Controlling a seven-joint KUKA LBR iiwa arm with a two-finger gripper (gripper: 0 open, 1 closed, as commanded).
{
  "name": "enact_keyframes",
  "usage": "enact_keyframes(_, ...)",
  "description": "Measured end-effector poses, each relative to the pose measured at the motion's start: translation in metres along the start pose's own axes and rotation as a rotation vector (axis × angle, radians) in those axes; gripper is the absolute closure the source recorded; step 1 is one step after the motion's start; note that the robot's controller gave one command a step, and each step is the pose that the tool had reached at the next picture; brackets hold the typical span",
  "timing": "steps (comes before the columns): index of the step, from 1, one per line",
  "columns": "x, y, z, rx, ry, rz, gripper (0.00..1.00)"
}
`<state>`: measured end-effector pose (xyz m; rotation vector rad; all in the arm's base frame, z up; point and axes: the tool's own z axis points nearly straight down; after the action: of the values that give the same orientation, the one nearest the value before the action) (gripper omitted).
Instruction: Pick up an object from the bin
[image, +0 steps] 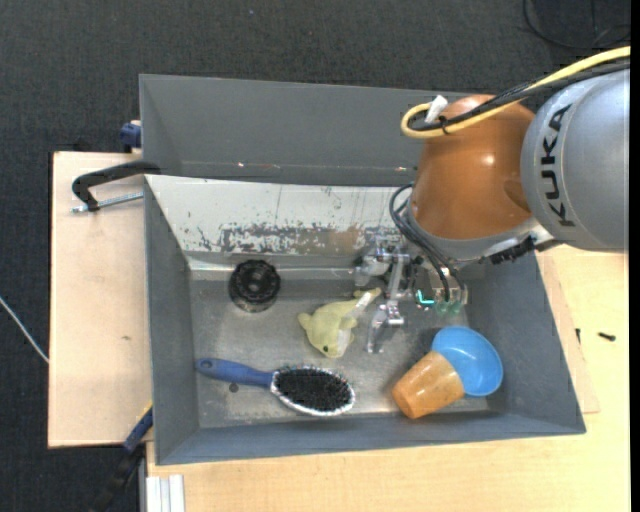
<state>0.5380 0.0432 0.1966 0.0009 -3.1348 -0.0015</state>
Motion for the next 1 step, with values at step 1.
enact_keyframes(1, -0.0334, 0.0065, 0.1249, 0.0, -0.012, -0.257, 0.0)
